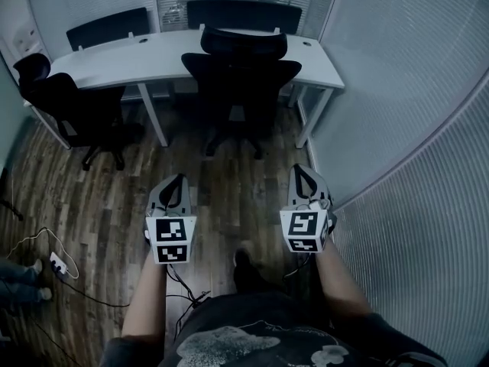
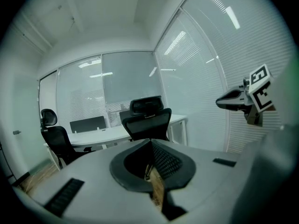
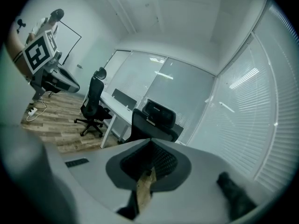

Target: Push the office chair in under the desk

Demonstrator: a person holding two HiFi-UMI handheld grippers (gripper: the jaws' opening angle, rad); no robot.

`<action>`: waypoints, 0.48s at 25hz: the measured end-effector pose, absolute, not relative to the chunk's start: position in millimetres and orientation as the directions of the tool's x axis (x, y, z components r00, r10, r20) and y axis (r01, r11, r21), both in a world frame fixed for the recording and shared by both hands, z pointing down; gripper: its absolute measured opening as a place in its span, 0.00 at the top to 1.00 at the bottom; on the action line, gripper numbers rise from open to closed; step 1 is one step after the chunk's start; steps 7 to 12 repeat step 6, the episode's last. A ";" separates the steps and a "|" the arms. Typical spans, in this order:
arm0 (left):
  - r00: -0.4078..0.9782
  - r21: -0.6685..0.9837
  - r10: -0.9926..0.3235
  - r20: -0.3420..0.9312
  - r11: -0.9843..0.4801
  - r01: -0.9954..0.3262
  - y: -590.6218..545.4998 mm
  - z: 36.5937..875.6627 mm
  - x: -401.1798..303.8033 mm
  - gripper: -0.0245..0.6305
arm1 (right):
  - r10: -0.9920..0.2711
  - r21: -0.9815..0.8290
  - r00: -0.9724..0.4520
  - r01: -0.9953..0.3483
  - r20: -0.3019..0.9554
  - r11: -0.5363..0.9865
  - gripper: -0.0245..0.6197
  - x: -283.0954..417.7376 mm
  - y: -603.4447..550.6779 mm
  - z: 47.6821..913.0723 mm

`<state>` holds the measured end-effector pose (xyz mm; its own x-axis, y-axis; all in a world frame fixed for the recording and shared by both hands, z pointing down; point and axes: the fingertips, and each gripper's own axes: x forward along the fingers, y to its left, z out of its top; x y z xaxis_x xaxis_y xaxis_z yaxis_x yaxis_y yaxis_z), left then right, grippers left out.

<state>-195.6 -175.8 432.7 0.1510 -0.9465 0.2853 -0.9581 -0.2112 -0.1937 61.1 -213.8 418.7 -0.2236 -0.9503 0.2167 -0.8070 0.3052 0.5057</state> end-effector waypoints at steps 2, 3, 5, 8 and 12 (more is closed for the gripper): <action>0.151 -0.190 -0.947 0.285 -0.210 -0.959 -158.0 432.8 -196.8 0.94 | -0.949 0.501 -0.225 -0.808 0.221 0.309 0.93 60.3 -195.8 419.1; 0.151 -0.187 -0.947 0.284 -0.209 -0.960 -149.3 433.0 -197.1 0.94 | -0.948 0.499 -0.226 -0.809 0.223 0.310 0.93 60.1 -186.9 419.7; 0.153 -0.178 -0.947 0.282 -0.209 -0.962 -131.7 434.3 -197.6 0.94 | -0.947 0.496 -0.229 -0.810 0.225 0.313 0.93 59.3 -168.7 421.3; 0.155 -0.173 -0.947 0.281 -0.209 -0.963 -122.8 435.1 -197.8 0.94 | -0.947 0.495 -0.230 -0.810 0.226 0.315 0.93 58.9 -159.5 422.2; 0.155 -0.173 -0.947 0.281 -0.209 -0.963 -122.8 435.1 -197.8 0.94 | -0.947 0.495 -0.230 -0.810 0.226 0.315 0.93 58.9 -159.5 422.2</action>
